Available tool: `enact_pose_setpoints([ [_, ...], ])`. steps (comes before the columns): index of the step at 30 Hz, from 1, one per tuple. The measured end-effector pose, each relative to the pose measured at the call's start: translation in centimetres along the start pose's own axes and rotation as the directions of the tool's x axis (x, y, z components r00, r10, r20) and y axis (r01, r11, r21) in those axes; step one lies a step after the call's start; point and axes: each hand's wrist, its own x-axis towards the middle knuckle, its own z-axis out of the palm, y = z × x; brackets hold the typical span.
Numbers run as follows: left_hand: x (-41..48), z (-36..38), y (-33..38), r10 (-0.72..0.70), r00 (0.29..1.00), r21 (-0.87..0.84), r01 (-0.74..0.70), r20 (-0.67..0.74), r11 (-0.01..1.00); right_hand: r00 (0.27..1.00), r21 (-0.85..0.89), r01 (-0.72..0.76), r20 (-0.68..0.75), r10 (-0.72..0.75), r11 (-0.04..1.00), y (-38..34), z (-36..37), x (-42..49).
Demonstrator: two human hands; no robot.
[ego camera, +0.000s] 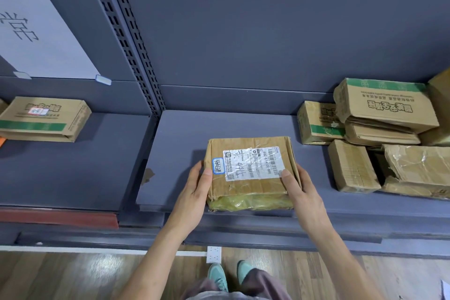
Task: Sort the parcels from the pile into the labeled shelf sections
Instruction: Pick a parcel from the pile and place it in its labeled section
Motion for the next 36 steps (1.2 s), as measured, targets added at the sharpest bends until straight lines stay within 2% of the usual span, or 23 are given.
enact_pose_setpoints([
  [16, -1.6, 1.8, -0.7, 0.006, 0.991, -0.093, -0.019, -0.132, 0.995, 0.986, -0.049, 0.075, 0.155, -0.066, 0.996, 0.7, -0.9, 2.0],
  [22, -2.2, 2.1, -1.2, -0.052, 0.978, -0.176, 0.016, -0.202, 0.984, 0.967, -0.088, 0.107, 0.241, -0.083, 0.99, 0.0, -0.9, 3.5],
  [26, -3.6, 2.2, -1.3, -0.102, 0.952, -0.264, 0.024, -0.287, 0.964, 0.932, -0.147, 0.149, 0.351, -0.089, 0.978, -2.1, 0.1, 4.7],
  [31, -6.8, 0.7, -2.2, -0.045, 0.922, -0.321, -0.087, -0.385, 0.943, 0.869, -0.172, 0.199, 0.486, -0.093, 0.965, -4.3, 2.7, 2.9],
  [36, -9.8, -2.8, -4.2, -0.045, 0.869, -0.38, -0.168, -0.493, 0.909, 0.796, -0.14, 0.243, 0.595, -0.115, 0.96, -6.5, 6.6, -0.1],
])
